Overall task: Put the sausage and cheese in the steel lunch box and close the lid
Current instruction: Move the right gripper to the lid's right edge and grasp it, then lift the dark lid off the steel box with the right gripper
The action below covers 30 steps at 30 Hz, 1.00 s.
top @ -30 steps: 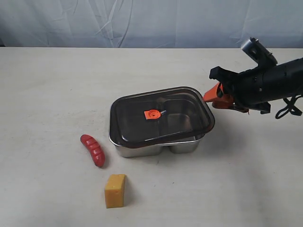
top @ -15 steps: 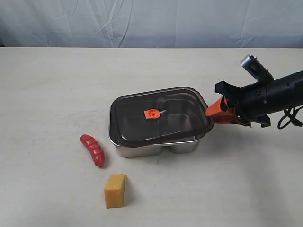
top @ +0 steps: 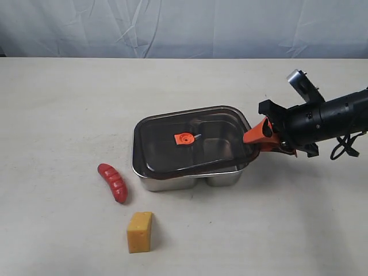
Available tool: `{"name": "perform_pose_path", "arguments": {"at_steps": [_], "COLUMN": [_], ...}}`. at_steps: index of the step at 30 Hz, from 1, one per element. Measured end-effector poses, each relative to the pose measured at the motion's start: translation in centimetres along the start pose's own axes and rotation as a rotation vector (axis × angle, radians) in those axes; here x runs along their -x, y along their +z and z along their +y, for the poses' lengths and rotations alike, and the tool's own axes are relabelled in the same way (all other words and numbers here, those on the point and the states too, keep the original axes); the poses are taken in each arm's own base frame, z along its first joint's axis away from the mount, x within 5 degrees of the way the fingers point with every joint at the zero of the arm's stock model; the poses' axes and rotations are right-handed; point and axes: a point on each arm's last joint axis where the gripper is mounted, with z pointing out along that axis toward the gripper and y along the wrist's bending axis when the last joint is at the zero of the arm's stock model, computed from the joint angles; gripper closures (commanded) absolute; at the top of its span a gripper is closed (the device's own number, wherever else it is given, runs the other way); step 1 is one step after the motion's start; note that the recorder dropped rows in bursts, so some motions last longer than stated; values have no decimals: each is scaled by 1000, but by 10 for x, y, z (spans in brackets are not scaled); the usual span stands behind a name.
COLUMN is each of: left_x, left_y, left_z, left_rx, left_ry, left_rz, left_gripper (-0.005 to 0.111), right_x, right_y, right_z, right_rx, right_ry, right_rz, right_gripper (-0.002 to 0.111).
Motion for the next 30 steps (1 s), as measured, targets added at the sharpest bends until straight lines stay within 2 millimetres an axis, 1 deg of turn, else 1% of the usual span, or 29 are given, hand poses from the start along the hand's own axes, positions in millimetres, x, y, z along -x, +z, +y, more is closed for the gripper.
{"name": "perform_pose_path", "arguments": {"at_steps": [1, 2, 3, 21, 30], "left_x": [0, 0, 0, 0, 0], "left_y": [0, 0, 0, 0, 0], "left_z": [0, 0, 0, 0, 0], "left_rx": [0, 0, 0, 0, 0], "left_ry": [0, 0, 0, 0, 0], "left_rz": [0, 0, 0, 0, 0], "left_gripper": [107, 107, 107, 107, 107], "right_x": [0, 0, 0, -3, -1], "right_y": [0, 0, 0, -1, -25], "right_z": [0, 1, 0, 4, 30], "right_rx": [3, 6, 8, 40, 46], "right_ry": [2, 2, 5, -6, -109], "right_rz": [0, 2, 0, 28, -31], "right_gripper": [100, 106, 109, 108, 109]}}
